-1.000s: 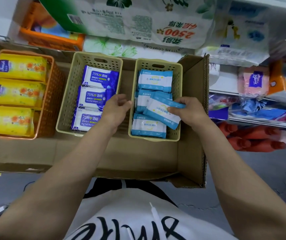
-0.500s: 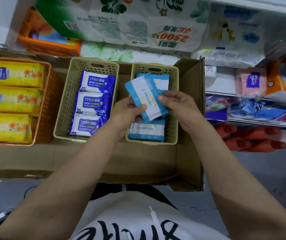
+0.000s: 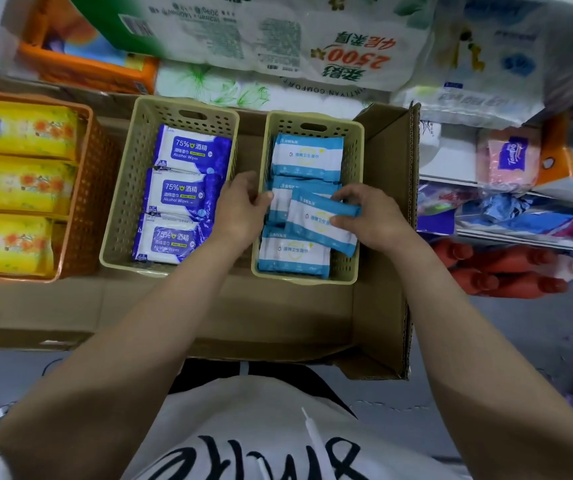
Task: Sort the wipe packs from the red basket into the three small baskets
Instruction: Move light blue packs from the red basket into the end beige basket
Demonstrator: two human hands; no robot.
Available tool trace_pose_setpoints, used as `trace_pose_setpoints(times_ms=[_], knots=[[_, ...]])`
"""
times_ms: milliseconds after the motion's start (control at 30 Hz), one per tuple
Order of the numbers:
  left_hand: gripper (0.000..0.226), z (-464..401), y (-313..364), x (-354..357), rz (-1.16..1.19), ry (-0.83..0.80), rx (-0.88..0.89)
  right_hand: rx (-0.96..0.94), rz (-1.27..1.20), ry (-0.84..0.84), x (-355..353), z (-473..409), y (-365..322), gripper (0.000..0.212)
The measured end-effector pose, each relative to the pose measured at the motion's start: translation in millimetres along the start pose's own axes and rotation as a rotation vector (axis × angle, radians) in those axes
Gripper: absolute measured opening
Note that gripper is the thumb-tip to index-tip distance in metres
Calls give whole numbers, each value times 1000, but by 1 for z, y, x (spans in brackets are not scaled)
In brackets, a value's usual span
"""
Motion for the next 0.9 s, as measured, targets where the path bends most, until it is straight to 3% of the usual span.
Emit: trace_pose_setpoints(times_ms=[200, 333, 533, 700, 900], knots=[[45, -15, -5, 5, 101, -74, 14, -39, 216, -187, 37, -5, -8, 29], [45, -9, -14, 12, 415, -105, -33, -75, 540, 14, 57, -4, -10, 42], [46, -10, -18, 15, 515, -124, -51, -125, 607, 92, 72, -2, -6, 44], [45, -10, -20, 15, 520, -146, -58, -173, 484, 333, 46, -6, -13, 53], [45, -10, -21, 15, 517, -156, -54, -81, 518, 200, 44, -38, -19, 54]])
Point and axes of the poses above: each hand's wrist, its own z-axis away from the middle knuckle, its own x-axis out of the palm, y = z × x, the point moved 4 cm from there along -z, towards the middle knuckle, and after that the axes turned 15 degrees about -y, right-handed, at the moved point
